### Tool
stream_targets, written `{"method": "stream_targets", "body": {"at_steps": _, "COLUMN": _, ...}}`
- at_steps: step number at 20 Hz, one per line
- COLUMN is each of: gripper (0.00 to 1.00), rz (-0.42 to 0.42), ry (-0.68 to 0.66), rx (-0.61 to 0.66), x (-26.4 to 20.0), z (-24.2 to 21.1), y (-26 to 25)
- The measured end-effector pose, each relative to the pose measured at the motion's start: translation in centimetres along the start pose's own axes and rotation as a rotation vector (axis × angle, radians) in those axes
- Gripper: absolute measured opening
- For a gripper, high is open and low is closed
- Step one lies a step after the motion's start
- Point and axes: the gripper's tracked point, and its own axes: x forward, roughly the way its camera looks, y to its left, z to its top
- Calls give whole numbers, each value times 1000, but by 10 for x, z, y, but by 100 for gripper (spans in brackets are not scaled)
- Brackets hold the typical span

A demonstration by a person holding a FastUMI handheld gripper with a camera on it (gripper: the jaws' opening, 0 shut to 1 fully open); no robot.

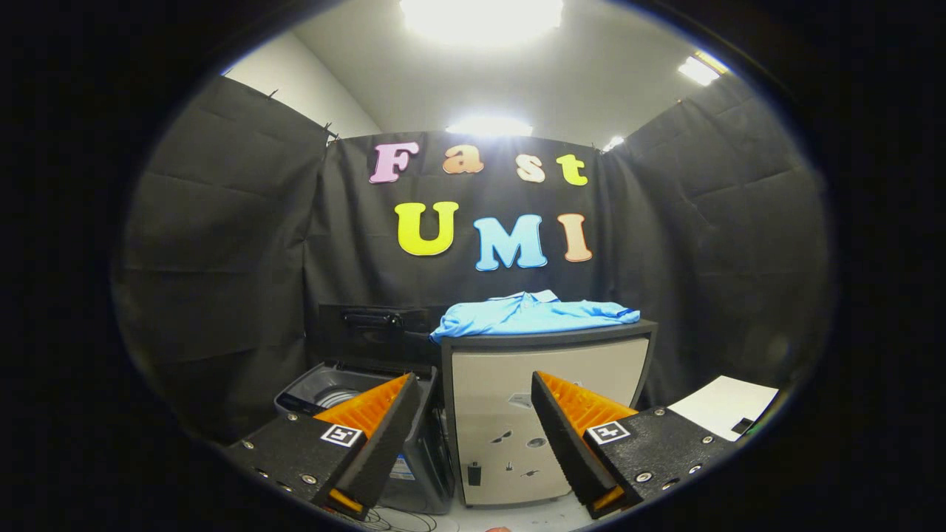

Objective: Put the clothes into the washing machine and then close the washing machine lid.

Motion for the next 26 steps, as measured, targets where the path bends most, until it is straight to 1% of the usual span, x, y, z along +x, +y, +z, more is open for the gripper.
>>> {"method": "stream_targets", "body": {"at_steps": 4, "gripper": 95, "rz": -34, "ry": -35, "rx": -9, "x": 23, "z": 37, "y": -17}}
{"method": "stream_targets", "body": {"at_steps": 7, "gripper": 95, "rz": -56, "ry": -38, "rx": 2, "x": 49, "z": 58, "y": -36}}
{"method": "stream_targets", "body": {"at_steps": 12, "gripper": 95, "rz": -67, "ry": -47, "rx": 17, "x": 103, "z": 91, "y": -61}}
{"method": "stream_targets", "body": {"at_steps": 14, "gripper": 95, "rz": -53, "ry": -38, "rx": 34, "x": 127, "z": 100, "y": -64}}
{"method": "stream_targets", "body": {"at_steps": 16, "gripper": 95, "rz": -33, "ry": -22, "rx": 44, "x": 150, "z": 104, "y": -69}}
{"method": "stream_targets", "body": {"at_steps": 20, "gripper": 95, "rz": 0, "ry": 15, "rx": 12, "x": 192, "z": 103, "y": -80}}
{"method": "stream_targets", "body": {"at_steps": 26, "gripper": 95, "rz": 15, "ry": 156, "rx": -4, "x": 252, "z": 69, "y": -104}}
